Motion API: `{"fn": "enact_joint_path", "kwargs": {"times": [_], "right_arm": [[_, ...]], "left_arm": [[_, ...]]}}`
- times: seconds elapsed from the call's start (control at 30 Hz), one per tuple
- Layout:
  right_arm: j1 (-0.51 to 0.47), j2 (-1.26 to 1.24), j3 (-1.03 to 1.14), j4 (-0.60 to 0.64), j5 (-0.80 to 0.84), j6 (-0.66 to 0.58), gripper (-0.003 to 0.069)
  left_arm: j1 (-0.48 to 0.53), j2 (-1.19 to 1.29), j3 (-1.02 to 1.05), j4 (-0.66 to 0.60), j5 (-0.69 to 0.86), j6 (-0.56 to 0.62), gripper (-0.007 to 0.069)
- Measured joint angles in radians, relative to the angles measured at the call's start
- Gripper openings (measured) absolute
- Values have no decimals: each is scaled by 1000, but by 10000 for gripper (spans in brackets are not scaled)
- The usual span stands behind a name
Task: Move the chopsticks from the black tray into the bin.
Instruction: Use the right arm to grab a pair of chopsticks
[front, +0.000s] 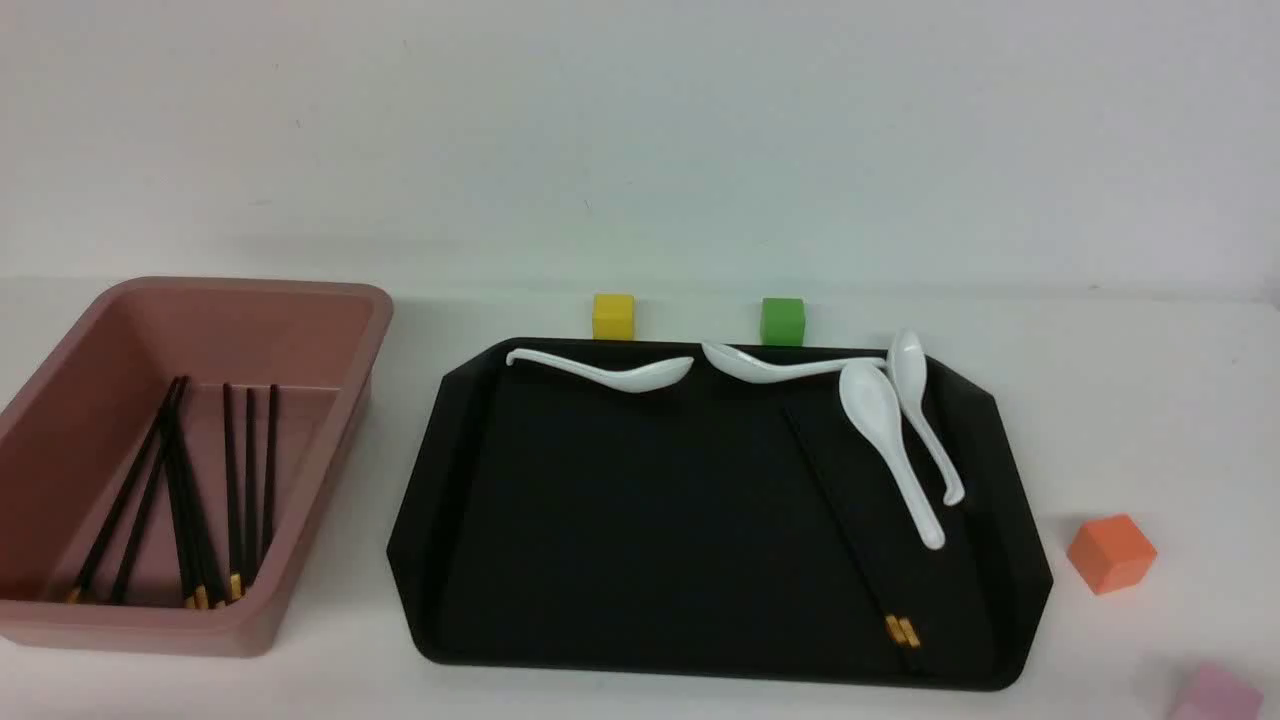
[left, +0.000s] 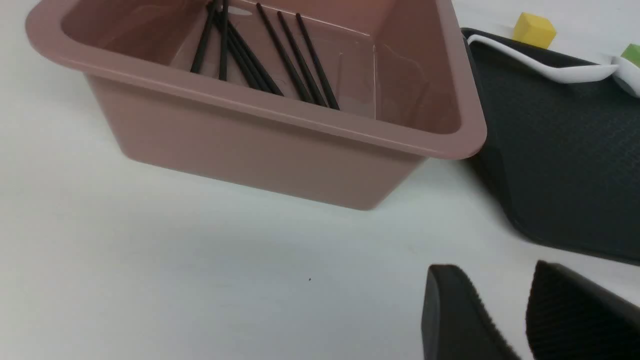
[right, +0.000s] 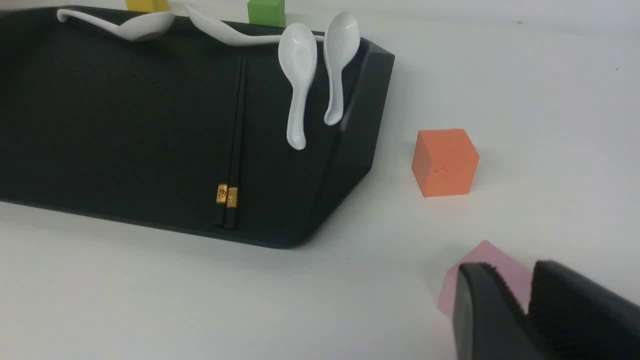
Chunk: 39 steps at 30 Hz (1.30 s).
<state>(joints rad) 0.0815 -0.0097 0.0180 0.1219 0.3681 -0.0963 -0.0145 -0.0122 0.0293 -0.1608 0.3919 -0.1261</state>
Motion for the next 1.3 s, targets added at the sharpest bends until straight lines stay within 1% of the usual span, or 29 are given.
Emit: {"fn": "enact_joint_path", "kwargs": {"times": [1.3], "right_arm": [[0, 0, 0, 0, 1, 0, 219]], "left_arm": [[0, 0, 0, 0, 0, 0, 238]]}}
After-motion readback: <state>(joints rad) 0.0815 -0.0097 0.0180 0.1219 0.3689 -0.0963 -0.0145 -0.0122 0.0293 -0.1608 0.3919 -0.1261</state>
